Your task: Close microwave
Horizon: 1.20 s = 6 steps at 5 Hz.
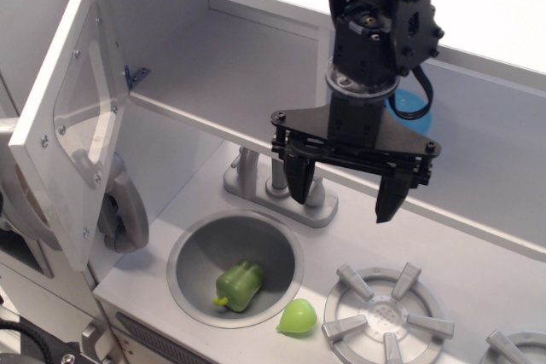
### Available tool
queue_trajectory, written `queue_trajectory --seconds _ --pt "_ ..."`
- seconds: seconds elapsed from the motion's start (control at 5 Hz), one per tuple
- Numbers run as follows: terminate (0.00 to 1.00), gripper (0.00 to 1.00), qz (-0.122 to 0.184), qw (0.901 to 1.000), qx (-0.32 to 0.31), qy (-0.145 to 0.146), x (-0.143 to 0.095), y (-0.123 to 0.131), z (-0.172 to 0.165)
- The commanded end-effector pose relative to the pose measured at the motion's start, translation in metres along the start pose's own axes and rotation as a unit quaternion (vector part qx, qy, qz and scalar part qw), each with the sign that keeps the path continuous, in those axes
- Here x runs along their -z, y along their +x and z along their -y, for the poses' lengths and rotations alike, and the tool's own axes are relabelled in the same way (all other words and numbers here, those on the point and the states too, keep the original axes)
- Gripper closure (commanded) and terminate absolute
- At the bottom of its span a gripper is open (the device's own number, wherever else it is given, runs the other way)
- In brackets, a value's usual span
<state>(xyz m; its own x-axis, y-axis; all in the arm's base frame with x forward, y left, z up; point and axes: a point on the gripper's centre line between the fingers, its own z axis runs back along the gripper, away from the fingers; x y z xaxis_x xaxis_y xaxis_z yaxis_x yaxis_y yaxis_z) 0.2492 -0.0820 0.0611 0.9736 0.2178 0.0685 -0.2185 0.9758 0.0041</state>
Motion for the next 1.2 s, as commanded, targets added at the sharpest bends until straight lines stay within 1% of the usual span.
queue_trajectory --seconds 0.0,0.2,0.4,0.6,0.8,1.0 --pt "0.0 0.0 0.0 1.0 0.0 0.0 0.0 0.0 0.0" --pt "0.0 0.0 0.002 0.9995 -0.008 -0.031 -0.04 0.003 -0.016" --pt "0.0 0.0 0.025 0.9976 -0.013 -0.063 -0.084 0.007 -0.041" --pt "0.0 0.0 0.03 0.9935 -0.038 -0.103 -0.122 0.008 -0.071" --pt "0.0 0.0 0.028 0.9941 -0.059 -0.086 -0.13 0.005 -0.106" --pt "0.0 0.0 0.032 0.9955 -0.063 -0.063 -0.123 0.005 -0.137"
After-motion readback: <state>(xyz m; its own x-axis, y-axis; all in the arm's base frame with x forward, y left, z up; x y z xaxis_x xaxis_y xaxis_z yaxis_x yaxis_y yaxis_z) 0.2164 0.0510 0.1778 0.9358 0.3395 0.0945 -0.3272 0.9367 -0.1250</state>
